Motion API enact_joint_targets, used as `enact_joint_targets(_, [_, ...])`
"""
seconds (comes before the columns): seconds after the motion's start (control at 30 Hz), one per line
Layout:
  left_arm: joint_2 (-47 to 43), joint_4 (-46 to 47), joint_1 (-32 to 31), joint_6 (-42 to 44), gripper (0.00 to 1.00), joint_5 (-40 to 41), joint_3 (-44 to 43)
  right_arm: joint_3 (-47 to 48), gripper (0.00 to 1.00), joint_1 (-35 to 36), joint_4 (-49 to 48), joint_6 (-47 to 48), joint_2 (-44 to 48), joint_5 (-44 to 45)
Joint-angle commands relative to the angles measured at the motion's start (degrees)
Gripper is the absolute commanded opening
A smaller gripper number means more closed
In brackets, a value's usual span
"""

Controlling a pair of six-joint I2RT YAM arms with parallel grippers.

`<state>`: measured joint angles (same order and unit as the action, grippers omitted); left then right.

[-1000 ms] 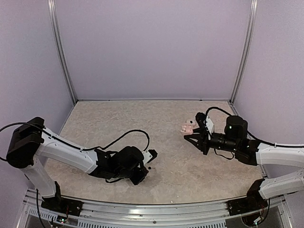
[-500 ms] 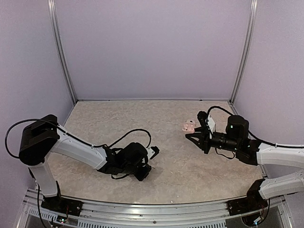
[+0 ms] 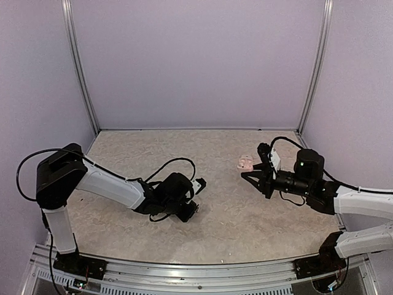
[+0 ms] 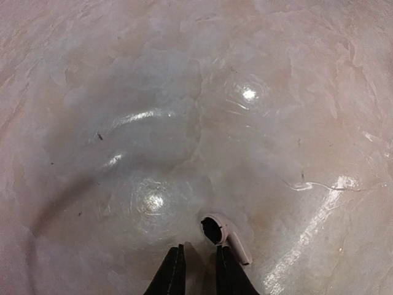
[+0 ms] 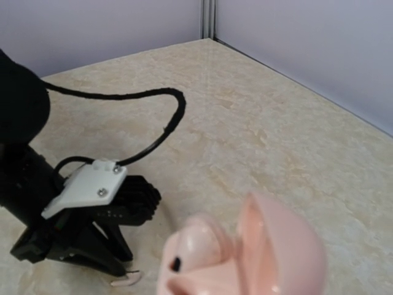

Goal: Insert the wireless bluetooth earbuds into the charging case
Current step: Adjust the right earbud at the center of the board, then pick up the right earbud from the center of the board.

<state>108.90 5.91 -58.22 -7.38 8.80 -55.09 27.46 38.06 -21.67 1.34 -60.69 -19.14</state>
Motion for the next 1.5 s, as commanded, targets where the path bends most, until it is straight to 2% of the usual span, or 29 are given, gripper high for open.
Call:
enact_joint_targets(0.0, [-3.98, -4.97, 1.12, 0.25, 0.26, 0.65, -2.3, -0.48, 0.0, -0.63, 0.56, -0.59, 1.1, 0.61])
enact_joint_targets(0.23, [-3.28, -15.78, 1.53, -1.24, 0.36, -3.37, -11.06, -0.13, 0.0, -0.7, 1.0, -0.96, 1.27, 0.95])
enact_joint_targets(0.4, [2.32, -24.18, 1.62, -2.96, 0.37, -5.65, -19.08, 0.18, 0.0, -0.76, 1.92, -0.99, 1.67, 1.42])
enact_joint_targets(0.63, [7.11, -33.23, 1.75, -5.8, 0.36, -4.85, -26.1, 0.49, 0.0, -0.88, 2.9, -1.21, 2.26, 2.05])
enact_joint_targets(0.83, [10.04, -36.38, 1.88, -6.47, 0.34, -4.26, -28.51, 0.32, 0.0, -0.92, 2.95, -1.17, 2.44, 2.14])
enact_joint_targets(1.13, [12.56, -37.73, 2.01, -5.39, 0.23, -6.52, -29.76, 0.13, 0.0, -1.04, 3.04, -1.25, 2.76, 2.28])
enact_joint_targets(1.3, [11.22, -38.9, 1.97, -5.18, 0.17, -7.83, -27.37, 0.13, 0.0, -1.0, 2.99, -1.19, 2.6, 2.18])
enact_joint_targets(1.47, [7.51, -40.09, 2.0, -5.54, 0.16, -9.15, -22.4, 0.15, 0.0, -1.03, 2.91, -1.2, 2.52, 1.93])
